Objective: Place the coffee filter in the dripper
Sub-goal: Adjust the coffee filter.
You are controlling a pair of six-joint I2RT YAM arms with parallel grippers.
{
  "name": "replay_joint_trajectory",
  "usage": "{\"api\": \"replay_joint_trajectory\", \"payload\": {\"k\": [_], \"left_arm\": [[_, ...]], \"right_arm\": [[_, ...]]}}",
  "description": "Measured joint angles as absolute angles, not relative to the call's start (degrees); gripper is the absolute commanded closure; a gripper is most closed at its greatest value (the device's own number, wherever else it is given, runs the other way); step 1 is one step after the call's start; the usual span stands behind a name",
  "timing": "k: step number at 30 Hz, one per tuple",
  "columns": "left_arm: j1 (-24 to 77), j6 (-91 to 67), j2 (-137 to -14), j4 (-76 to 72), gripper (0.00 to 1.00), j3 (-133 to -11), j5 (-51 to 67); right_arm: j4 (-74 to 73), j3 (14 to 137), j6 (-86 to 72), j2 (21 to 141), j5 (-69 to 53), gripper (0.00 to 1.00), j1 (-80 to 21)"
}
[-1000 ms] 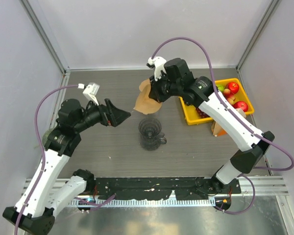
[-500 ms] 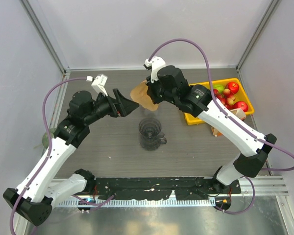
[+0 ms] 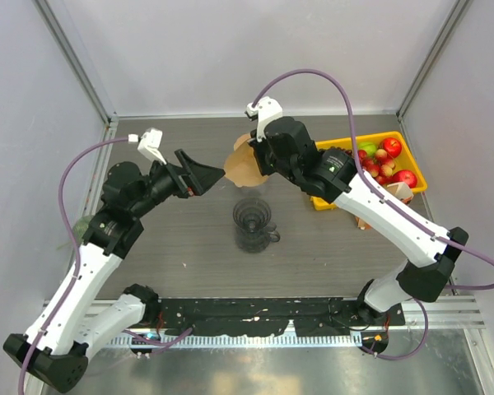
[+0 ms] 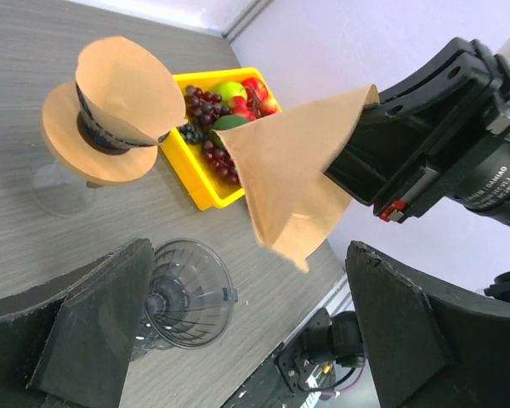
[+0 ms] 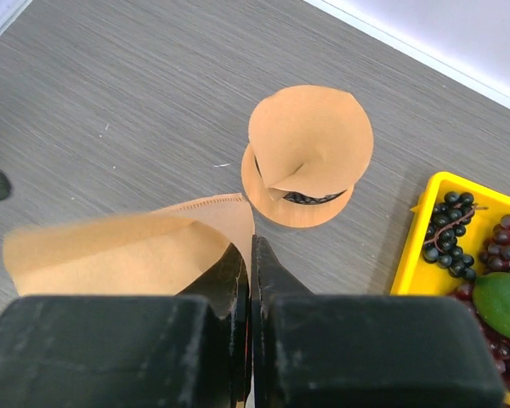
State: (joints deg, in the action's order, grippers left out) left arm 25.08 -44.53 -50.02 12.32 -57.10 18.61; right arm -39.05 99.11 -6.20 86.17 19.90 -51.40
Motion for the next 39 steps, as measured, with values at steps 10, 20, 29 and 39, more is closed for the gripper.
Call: {"api": "replay_joint_trajectory", "payload": {"k": [10,20,29,39], "left_arm": [[27.18,-44.95,-53.82,9.43,0.04,-57.08,19.46],[32.93,-43.40,-61.91,10.09,0.24,-64.82,9.91],[34.79,-42.59,-62.83,11.99,0.20,-65.56,2.70],[34.76,-43.09,-62.87,12.36,0.33,-64.69,1.02]], "right_arm": [[-37.71,98.70,-6.72,85.86,19.18,0.95,-50.70],[-37.47,98.91,-7.97,87.31,18.90,0.95,-52.80],[-37.32,100.36,-9.28,88.90,20.60,0.95,-52.93],[-37.36,100.73,-11.33,88.90,21.06,0.95,-52.93]]}}
